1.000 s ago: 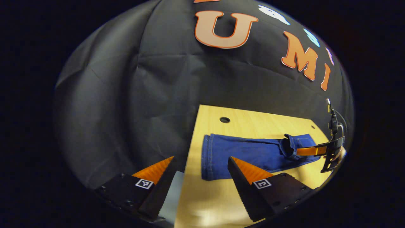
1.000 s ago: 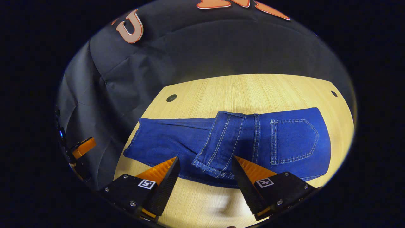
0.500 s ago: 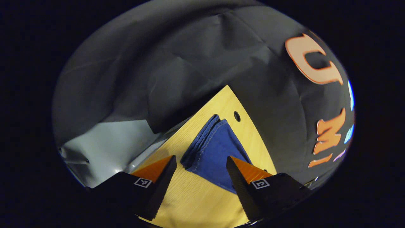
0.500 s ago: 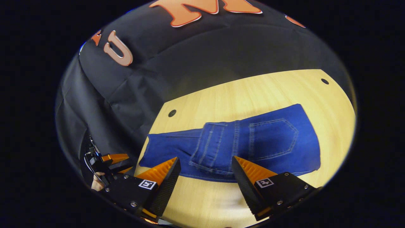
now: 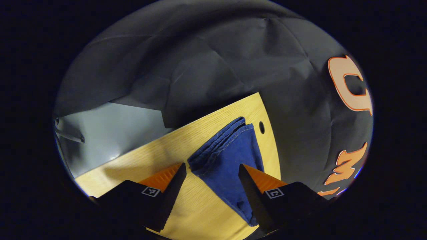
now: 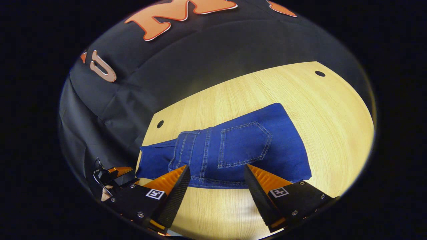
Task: Grasp the waist and the cuffs of the jeans and fold them to make the two legs overlap; first hold the waist and fold one-third of the jeans toward the cuffs, then hold the cuffs and fold the remaining one-third in the same direction to finish folding.
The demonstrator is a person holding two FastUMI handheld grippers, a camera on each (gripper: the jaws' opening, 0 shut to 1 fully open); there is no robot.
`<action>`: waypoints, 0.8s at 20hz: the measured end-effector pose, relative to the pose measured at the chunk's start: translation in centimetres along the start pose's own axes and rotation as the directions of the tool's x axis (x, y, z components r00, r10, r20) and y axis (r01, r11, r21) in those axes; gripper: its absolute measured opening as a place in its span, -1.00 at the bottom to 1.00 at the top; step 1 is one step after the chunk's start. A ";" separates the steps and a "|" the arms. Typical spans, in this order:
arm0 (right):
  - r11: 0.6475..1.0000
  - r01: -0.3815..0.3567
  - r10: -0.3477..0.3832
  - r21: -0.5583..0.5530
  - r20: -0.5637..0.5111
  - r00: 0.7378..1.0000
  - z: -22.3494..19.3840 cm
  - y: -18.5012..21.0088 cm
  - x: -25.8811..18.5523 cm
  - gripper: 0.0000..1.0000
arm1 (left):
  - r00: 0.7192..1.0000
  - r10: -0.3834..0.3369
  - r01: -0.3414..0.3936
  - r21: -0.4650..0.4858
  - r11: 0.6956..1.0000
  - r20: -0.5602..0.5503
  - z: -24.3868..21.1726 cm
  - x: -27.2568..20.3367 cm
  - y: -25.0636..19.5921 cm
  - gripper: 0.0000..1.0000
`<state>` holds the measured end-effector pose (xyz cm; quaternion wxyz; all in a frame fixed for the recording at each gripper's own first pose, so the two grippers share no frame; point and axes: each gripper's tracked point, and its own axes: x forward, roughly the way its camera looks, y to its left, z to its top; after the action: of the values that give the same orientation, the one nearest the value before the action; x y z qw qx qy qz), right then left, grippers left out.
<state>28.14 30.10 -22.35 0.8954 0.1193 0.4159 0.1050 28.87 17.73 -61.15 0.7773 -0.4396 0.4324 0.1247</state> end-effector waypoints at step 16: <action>0.992 -0.005 -0.009 0.127 0.112 0.994 4.4 -7.2 -6.2 0.97 | 0.985 -0.109 0.050 0.393 0.918 0.130 -2.9 0.2 -12.9 -0.92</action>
<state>28.25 20.96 -17.23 0.9081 0.1815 0.3708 0.0703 34.76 7.87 -54.53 0.8836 -0.2837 0.3706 0.0375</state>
